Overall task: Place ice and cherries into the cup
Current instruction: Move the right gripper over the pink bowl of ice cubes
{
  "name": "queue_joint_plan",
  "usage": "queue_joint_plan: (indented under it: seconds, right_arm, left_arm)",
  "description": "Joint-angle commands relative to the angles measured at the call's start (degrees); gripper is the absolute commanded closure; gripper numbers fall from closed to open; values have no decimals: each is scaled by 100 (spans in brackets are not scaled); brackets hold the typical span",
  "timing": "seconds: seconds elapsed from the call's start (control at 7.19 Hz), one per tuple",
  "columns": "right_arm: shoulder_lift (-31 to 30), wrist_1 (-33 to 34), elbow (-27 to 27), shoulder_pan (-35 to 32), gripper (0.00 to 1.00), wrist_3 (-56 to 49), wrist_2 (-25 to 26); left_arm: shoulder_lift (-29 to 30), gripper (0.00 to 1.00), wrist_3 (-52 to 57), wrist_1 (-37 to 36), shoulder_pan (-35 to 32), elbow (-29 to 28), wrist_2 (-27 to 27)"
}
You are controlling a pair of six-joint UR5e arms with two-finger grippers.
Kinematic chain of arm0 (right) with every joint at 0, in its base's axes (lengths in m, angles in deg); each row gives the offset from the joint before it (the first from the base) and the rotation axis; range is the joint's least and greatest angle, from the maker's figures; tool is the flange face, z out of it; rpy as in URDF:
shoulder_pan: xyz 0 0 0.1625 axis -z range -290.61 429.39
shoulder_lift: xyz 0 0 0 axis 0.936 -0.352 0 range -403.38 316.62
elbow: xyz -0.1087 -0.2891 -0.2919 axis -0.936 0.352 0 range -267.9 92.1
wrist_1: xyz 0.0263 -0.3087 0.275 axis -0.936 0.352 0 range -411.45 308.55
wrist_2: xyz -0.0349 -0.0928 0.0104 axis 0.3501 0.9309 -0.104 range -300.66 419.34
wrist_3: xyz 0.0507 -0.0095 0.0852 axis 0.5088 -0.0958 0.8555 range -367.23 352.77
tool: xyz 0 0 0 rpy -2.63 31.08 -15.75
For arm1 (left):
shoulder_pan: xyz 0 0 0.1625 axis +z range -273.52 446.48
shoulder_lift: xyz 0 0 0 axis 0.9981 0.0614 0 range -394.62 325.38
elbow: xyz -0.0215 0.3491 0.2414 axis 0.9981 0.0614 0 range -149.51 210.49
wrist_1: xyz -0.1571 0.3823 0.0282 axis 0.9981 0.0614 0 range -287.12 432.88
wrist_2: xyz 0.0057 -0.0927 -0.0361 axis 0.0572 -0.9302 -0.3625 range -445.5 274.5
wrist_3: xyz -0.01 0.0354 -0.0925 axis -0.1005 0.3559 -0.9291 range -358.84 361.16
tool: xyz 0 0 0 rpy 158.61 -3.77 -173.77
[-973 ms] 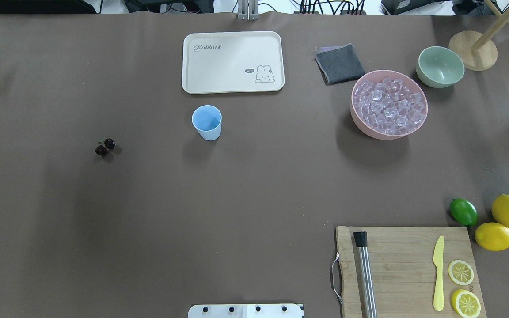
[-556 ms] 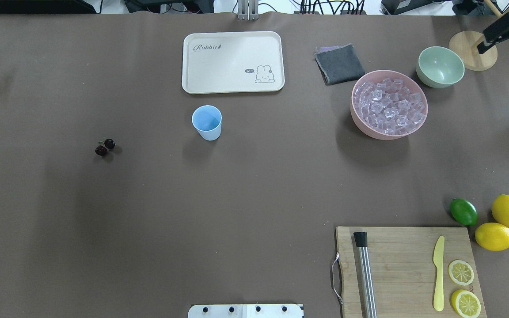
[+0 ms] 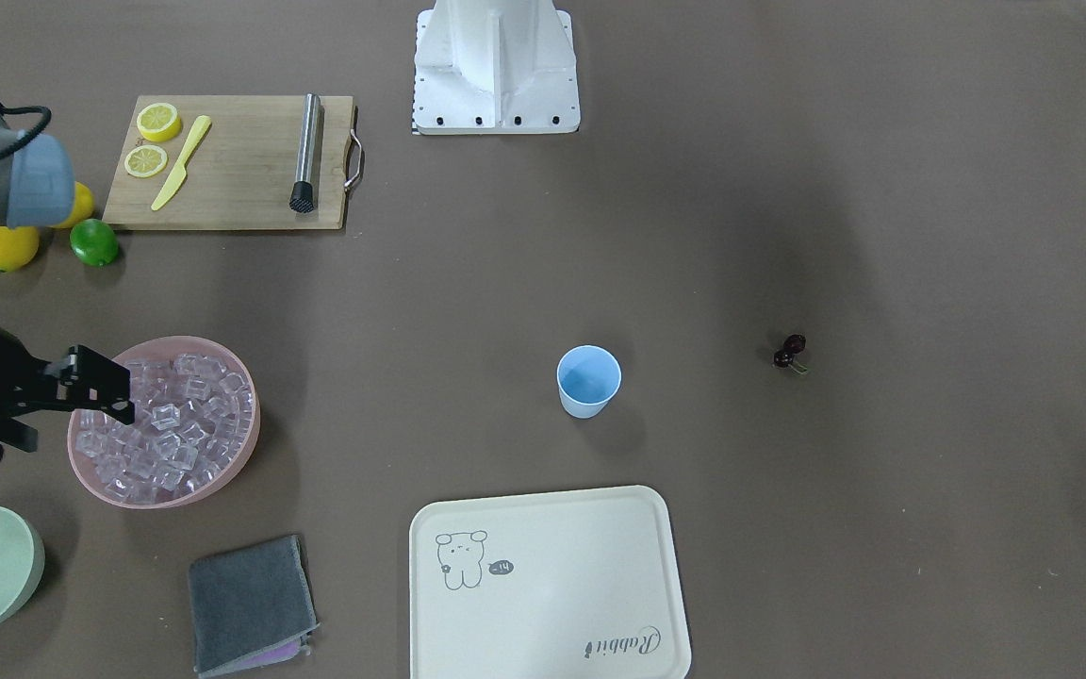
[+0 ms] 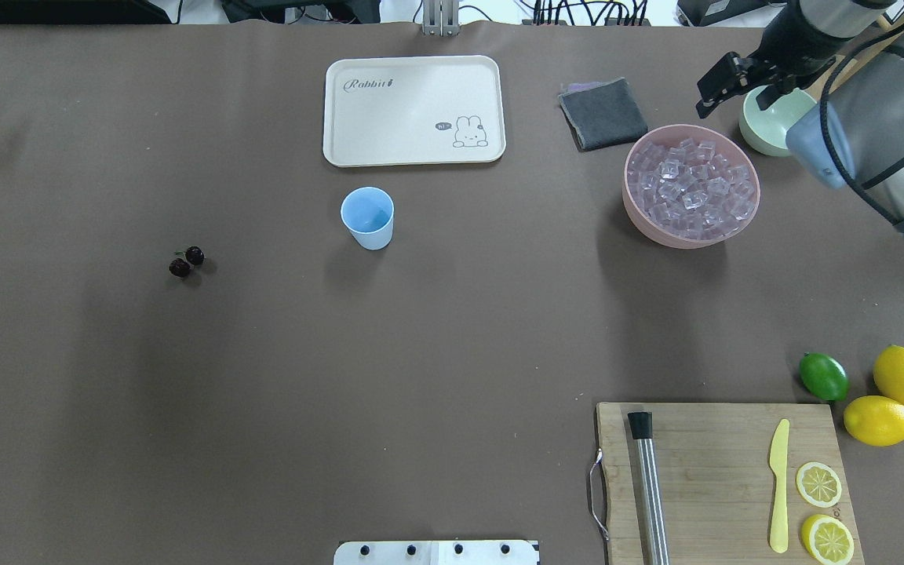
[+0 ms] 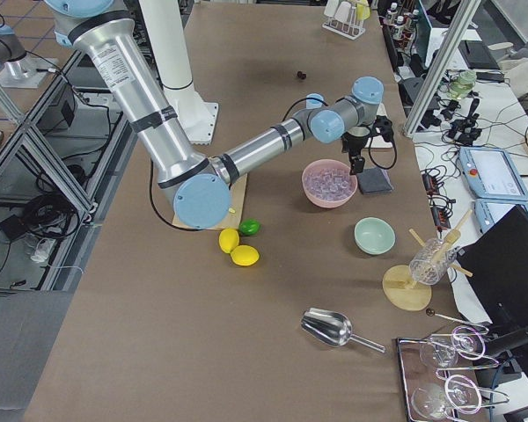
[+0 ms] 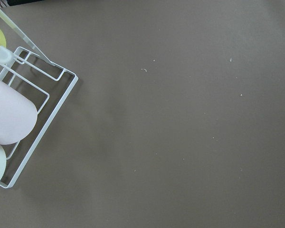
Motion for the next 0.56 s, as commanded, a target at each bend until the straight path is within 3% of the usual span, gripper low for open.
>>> queue_joint_plan:
  seconds: [0.0,0.42]
  right_arm:
    - [91,-982,623,451,2,360,412]
    - [12,-991,623,655,2,528,573]
  left_arm:
    - [3,3,0,9,-3,-31,0]
    - [-14,3,-8,113,-3,-48,0]
